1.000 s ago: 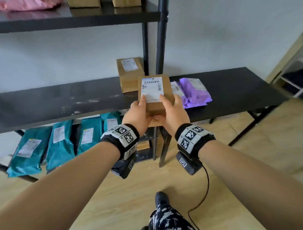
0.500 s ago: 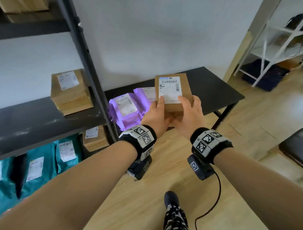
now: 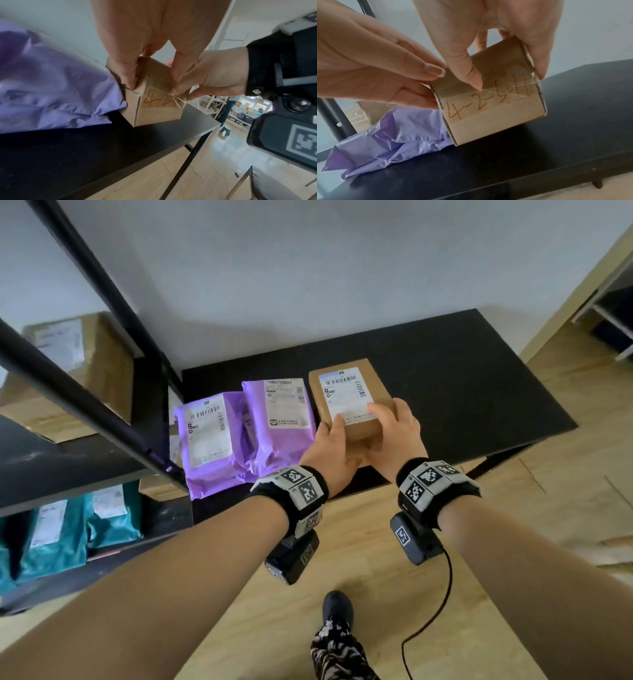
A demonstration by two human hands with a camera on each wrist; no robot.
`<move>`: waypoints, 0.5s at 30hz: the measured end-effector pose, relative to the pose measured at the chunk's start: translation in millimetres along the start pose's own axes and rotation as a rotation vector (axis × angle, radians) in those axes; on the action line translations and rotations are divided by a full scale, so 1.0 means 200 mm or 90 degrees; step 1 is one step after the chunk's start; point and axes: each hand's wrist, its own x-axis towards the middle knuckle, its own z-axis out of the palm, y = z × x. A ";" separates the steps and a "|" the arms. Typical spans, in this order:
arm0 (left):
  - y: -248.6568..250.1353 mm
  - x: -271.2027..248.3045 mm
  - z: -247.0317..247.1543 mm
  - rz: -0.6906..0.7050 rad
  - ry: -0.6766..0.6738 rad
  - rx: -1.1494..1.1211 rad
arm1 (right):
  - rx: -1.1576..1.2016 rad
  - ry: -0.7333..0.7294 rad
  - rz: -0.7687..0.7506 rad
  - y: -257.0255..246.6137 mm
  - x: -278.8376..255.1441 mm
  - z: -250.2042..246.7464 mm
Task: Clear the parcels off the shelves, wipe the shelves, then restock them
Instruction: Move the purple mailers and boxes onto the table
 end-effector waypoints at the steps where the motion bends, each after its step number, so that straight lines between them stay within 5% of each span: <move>1: -0.01 0.02 0.01 -0.010 0.000 0.003 | 0.000 -0.011 -0.001 0.01 0.02 0.02; 15: -0.10 0.01 -0.03 0.008 0.043 0.062 | -0.130 -0.013 0.005 -0.10 0.04 0.11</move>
